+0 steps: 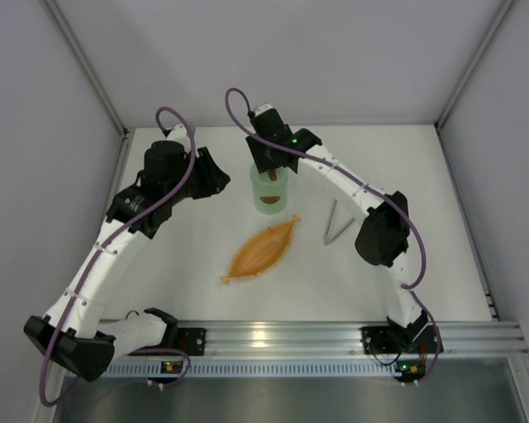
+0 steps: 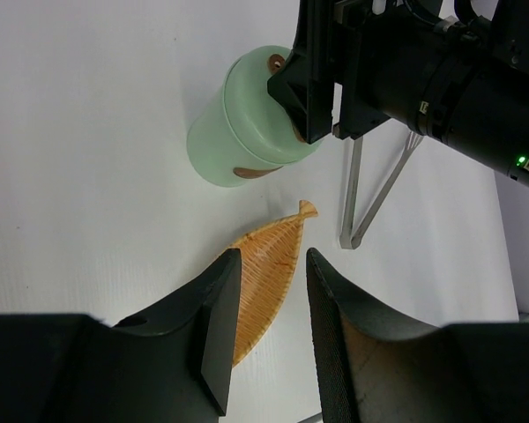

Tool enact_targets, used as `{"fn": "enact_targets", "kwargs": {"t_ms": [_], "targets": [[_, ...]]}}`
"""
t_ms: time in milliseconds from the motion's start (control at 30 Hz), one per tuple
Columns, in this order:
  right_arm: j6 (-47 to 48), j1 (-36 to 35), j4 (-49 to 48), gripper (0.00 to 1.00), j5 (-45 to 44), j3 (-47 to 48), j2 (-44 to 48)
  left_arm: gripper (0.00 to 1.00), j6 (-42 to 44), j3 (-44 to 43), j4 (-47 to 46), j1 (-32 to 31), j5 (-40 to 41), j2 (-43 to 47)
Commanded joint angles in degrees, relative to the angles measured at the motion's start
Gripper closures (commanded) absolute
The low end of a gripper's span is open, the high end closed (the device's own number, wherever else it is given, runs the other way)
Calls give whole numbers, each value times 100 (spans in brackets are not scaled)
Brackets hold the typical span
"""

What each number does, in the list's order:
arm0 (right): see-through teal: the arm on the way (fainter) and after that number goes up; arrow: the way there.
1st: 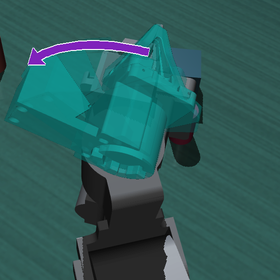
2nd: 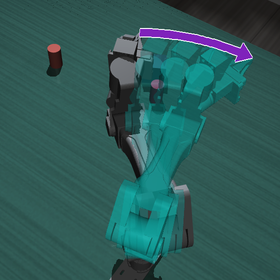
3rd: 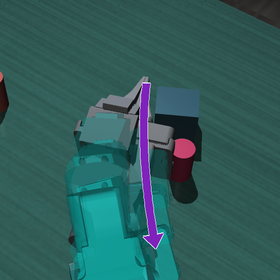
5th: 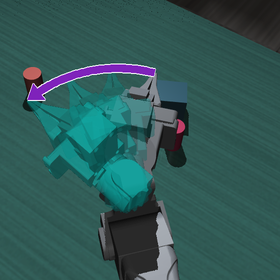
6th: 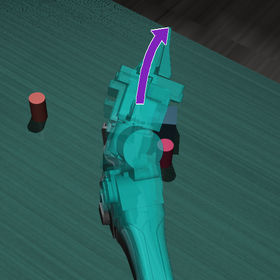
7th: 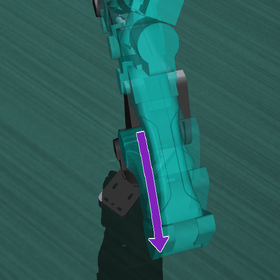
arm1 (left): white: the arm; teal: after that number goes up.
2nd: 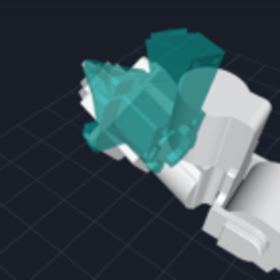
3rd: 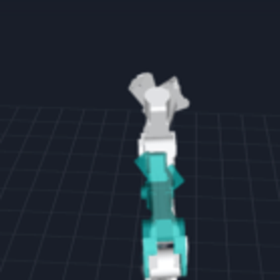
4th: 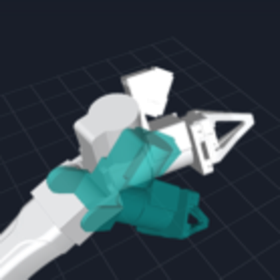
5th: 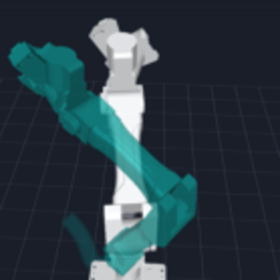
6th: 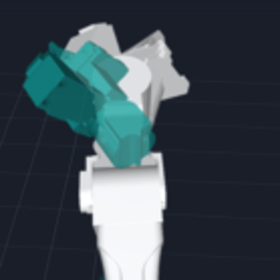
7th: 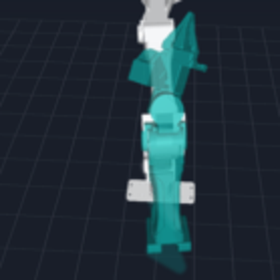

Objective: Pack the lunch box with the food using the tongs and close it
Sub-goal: Close the box lid on the packing box.

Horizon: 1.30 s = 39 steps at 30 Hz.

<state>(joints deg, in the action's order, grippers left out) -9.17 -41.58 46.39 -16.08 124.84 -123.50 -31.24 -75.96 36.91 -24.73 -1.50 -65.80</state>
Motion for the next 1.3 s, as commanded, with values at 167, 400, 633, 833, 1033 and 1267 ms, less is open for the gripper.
{"fn": "enact_targets", "kwargs": {"t_ms": [167, 400, 633, 833, 1033, 1267], "targets": [[372, -315, 564, 44, -519, -135, -543, 59, 110, 3, -61, 3, -44, -29], [363, -307, 766, 44, -519, -135, -754, 59, 101, -6, -52, -5, -44, -56], [302, -280, 740, 42, -141, -231, -746, 59, 110, -15, -43, -5, -61, -91], [56, -175, 302, 40, 181, -670, -316, 59, 101, -41, -8, -5, -52, -100], [-85, -61, 125, 40, 500, -996, -113, 59, 101, -68, 18, 3, -26, -100], [-252, 36, -157, 37, 737, -1277, 186, 57, 110, -120, 53, 3, 9, -144]]}}
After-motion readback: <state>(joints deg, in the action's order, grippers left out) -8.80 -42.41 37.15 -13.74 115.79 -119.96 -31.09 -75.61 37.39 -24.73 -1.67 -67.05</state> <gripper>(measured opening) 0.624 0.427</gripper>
